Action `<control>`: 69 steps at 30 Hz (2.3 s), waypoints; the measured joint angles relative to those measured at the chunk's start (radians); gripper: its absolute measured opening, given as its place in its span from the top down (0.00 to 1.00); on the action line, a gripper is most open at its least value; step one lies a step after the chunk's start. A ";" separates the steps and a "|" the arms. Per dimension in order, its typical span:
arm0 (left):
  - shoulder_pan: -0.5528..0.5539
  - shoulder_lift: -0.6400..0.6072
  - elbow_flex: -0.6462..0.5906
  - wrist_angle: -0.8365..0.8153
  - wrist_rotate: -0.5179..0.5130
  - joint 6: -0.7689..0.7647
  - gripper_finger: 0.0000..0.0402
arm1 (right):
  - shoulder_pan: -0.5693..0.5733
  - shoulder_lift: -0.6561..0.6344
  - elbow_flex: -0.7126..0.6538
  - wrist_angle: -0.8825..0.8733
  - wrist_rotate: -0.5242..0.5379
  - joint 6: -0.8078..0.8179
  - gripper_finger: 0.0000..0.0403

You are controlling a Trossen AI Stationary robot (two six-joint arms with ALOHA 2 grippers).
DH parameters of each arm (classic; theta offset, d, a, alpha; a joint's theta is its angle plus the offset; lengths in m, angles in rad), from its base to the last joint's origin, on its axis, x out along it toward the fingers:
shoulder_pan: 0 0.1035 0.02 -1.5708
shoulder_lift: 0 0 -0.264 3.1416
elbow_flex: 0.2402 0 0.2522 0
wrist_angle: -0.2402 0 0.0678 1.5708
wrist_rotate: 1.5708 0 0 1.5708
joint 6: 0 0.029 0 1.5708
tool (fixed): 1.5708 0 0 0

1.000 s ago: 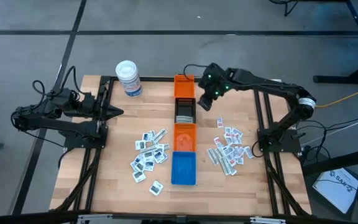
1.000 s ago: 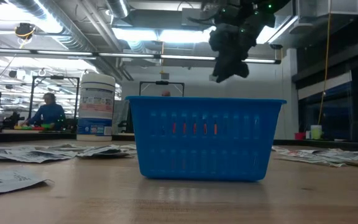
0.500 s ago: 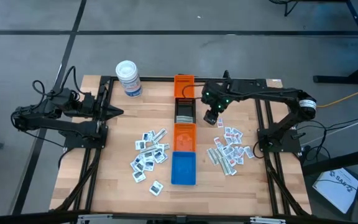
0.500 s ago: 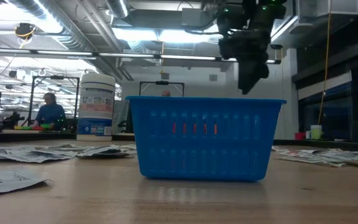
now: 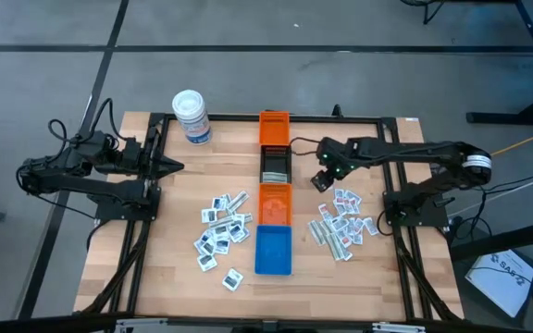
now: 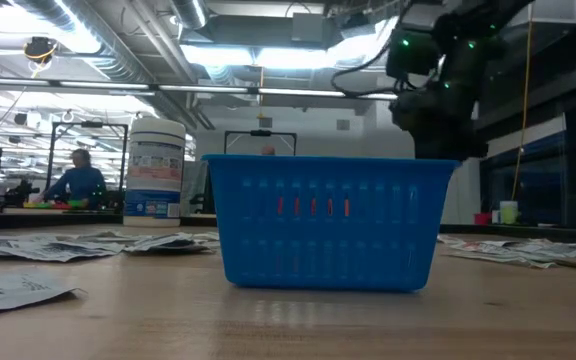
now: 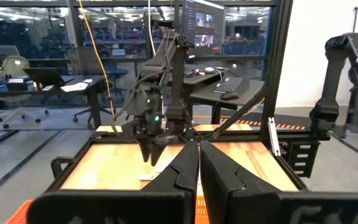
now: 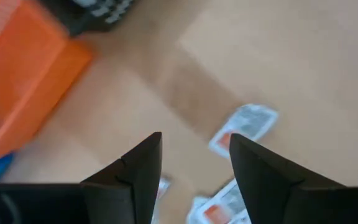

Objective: Pick & Place First Aid Supplies
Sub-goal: Put the orange ointment pack into the bottom orange bin

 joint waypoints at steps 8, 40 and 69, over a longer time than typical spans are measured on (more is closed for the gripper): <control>0.000 0.000 0.000 0.000 0.000 0.000 0.98 | -0.030 -0.054 -0.126 0.043 0.080 0.134 0.53; 0.000 0.000 0.000 0.000 0.000 0.000 0.98 | -0.047 0.086 -0.265 0.338 0.044 0.141 0.66; 0.000 0.000 0.000 0.000 0.000 0.000 0.98 | -0.045 0.053 -0.145 0.315 0.033 -0.009 0.99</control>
